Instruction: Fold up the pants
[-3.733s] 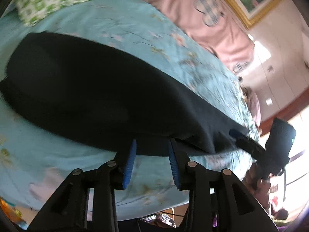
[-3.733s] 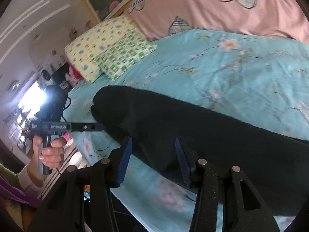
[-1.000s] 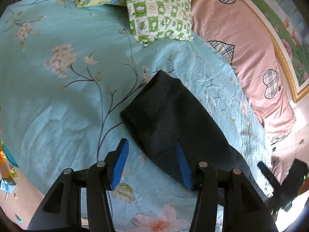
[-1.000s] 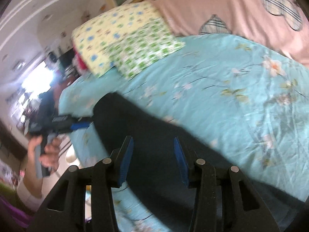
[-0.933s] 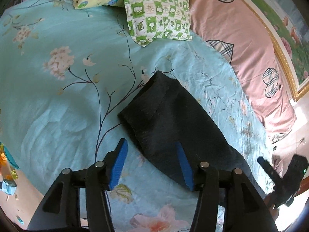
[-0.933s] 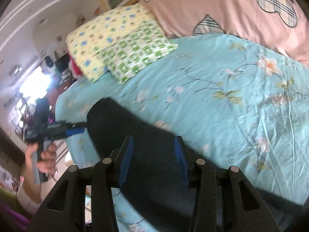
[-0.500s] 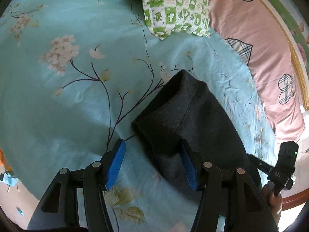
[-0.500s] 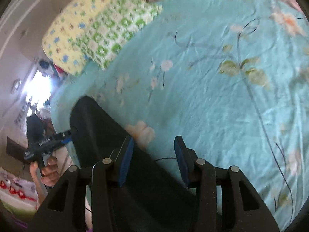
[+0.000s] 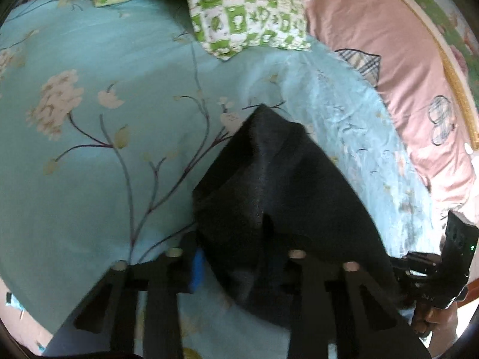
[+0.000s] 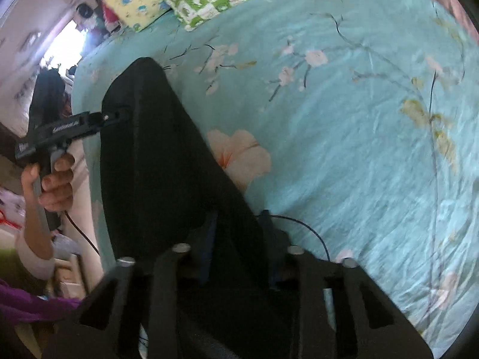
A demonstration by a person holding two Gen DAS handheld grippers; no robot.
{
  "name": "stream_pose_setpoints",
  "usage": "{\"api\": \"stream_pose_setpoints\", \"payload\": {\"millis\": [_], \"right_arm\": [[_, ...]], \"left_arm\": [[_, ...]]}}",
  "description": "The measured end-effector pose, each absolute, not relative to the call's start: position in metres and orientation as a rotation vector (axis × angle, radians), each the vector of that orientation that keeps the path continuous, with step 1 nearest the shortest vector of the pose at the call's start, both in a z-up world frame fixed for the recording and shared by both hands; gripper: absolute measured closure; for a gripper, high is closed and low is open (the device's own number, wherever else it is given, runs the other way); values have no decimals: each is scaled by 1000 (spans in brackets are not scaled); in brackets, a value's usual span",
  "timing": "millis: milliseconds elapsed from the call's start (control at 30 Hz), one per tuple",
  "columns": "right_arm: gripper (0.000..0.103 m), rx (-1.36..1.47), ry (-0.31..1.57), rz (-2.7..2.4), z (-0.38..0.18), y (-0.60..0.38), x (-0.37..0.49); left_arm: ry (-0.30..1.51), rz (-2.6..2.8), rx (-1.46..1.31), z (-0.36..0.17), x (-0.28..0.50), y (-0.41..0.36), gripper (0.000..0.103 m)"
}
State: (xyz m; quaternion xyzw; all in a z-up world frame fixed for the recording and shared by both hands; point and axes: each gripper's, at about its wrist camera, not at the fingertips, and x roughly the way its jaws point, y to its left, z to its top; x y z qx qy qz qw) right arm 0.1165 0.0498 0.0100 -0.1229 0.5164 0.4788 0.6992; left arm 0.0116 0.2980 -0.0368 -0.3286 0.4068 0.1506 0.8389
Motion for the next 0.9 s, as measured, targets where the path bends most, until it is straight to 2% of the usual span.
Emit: {"api": "stream_pose_setpoints", "payload": {"millis": [33,67,200,400,567,700,767,900], "right_arm": [[86,-302,1119,1050,15,50,113],[99,-325,1067,1027,25,49,111],[99,-246,941,946,65,34,125],[99,-291,887,893,66,46,128],[99,-282,884,841,42,52,134],[99,-293,895,782,16,56,134],[103,-280,885,735,9,54,136],[103,-115,897,708,11,32,146]], "left_arm": [[846,313,-688,-33,9,296,85],[836,310,-678,-30,7,295,86],[790,269,-689,-8,-8,289,87],[732,210,-676,22,-28,291,87],[806,245,-679,-21,-14,304,87],[786,247,-661,-35,-16,303,86],[792,250,-651,-36,-18,303,84],[790,268,-626,-21,-30,302,72]]}}
